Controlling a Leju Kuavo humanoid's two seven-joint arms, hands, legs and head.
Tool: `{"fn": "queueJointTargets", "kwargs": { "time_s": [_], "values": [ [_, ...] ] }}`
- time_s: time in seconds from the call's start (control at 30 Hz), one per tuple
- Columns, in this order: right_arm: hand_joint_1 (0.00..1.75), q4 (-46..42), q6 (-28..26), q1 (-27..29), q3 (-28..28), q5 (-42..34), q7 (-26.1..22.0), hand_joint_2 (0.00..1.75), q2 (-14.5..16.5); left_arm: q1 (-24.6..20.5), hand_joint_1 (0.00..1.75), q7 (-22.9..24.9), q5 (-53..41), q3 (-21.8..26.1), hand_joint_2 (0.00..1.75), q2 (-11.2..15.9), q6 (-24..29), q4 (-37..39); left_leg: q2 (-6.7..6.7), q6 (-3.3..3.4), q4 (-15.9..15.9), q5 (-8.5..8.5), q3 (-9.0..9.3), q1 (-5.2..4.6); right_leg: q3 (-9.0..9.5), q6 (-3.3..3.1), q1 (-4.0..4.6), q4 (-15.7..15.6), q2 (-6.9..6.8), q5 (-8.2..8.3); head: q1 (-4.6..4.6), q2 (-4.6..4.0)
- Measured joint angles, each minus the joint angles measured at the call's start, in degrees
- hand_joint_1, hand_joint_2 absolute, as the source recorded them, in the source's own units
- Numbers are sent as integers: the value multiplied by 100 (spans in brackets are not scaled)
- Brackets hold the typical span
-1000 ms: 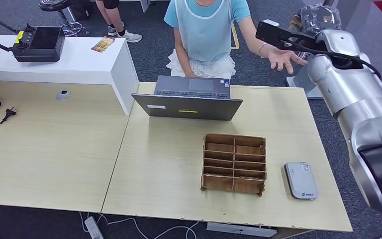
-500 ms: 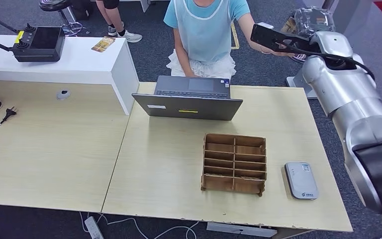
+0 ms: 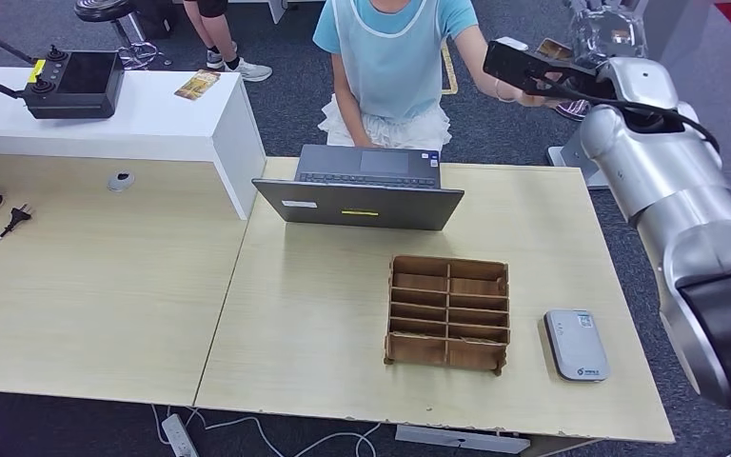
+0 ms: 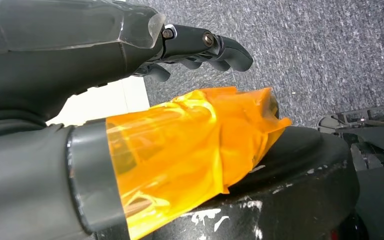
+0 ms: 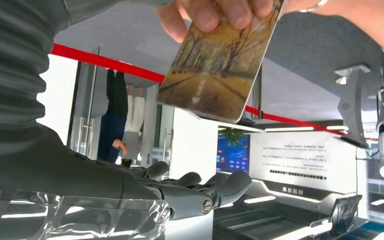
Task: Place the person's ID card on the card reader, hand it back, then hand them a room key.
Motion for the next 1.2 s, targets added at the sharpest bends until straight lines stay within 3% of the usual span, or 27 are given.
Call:
{"fn": "queueJointTargets", "kwargs": {
  "time_s": [0.17, 0.4, 0.77, 1.0, 1.2],
  "values": [
    [0, -211, -233, 29, -252, -278, -50, 175, 10, 0, 0, 0, 1, 0, 0, 0, 0, 0, 0, 0, 0, 0, -1, 0, 0, 0, 0, 0, 0, 0, -1, 0],
    [0, -972, -272, 265, -982, -1365, -353, 175, 91, 1, 0, 0, 57, 2, 0, 0, 11, 0, 0, 0, 0, 0, -1, 0, 0, 0, 0, 0, 0, 0, -1, 0],
    [0, -2586, 832, 870, -1910, -3966, -914, 175, 157, 10, 0, 0, 184, 10, 0, -1, 120, 0, 0, 0, 0, 0, -1, 0, -1, 0, 0, 0, 1, 0, 0, 0],
    [0, -3313, 1368, 1182, -2034, -5279, -944, 175, 41, 13, 0, -2, 250, 31, 0, 0, 167, 0, 0, 0, 0, 0, -1, 0, -2, 0, 0, 0, 1, 0, -1, 0],
    [0, -3804, 1430, 1431, -2020, -6199, -950, 175, -224, 14, 0, -9, 328, 99, 0, 0, 181, 0, 0, 0, 1, -1, -1, 0, -2, 0, 0, -1, 1, 0, 0, 0]
  ]
}}
